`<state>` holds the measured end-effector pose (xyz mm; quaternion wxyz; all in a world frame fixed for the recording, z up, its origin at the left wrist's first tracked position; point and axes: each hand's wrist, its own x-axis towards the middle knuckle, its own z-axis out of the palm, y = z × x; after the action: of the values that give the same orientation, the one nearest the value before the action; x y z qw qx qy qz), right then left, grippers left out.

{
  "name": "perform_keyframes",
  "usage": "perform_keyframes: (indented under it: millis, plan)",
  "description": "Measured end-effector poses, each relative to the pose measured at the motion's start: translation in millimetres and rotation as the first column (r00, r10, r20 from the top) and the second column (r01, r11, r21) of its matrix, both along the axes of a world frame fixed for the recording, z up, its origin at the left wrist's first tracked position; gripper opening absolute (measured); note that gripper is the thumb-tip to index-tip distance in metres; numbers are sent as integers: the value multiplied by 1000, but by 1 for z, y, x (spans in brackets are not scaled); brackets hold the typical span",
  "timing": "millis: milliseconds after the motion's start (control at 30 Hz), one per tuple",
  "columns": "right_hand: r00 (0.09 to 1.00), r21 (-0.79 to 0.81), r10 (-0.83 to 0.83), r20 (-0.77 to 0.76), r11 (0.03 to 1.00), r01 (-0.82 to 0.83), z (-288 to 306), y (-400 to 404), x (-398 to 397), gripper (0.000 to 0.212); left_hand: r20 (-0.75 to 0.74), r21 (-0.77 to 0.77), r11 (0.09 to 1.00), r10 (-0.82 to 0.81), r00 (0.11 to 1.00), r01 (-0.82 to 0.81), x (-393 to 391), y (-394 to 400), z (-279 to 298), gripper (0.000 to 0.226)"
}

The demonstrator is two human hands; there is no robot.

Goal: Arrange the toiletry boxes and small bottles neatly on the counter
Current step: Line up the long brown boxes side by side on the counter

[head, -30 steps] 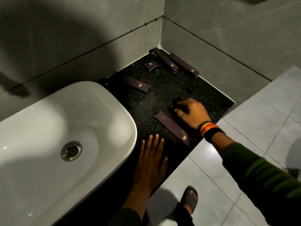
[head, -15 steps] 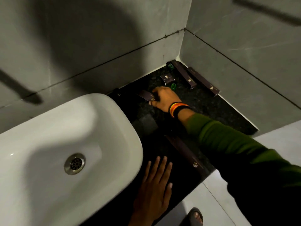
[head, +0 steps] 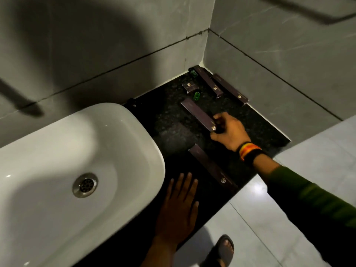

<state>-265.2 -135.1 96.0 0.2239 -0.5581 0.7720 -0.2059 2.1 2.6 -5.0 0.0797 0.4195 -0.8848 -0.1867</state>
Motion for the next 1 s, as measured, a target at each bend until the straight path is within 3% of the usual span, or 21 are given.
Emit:
perform_keyframes:
  millis: [200,433,567,767,1000]
  plan:
    - [995,66,-90,36,994,88,-13,100,-15,62,56,-24,1000,-5,998,6,-2,0,0,64]
    - [996,107,-78,49,992,72,-26,127,-5,56,60,-49,998,-39,997,42,0,1,3,64]
    - [994,101,-81,78,992,73,-28,130,-12,57,69,-69,978,-193,979,197,4,-11,2,66]
    - [992,21,-118,33,993,118,-19,99,-34,42,89,-59,967,-242,966,247,7,-21,-1,65]
    - [998,-17,-54,-42,998,53,-6,-18,-54,36,7,-22,970,-244,970,244,7,-24,-2,69]
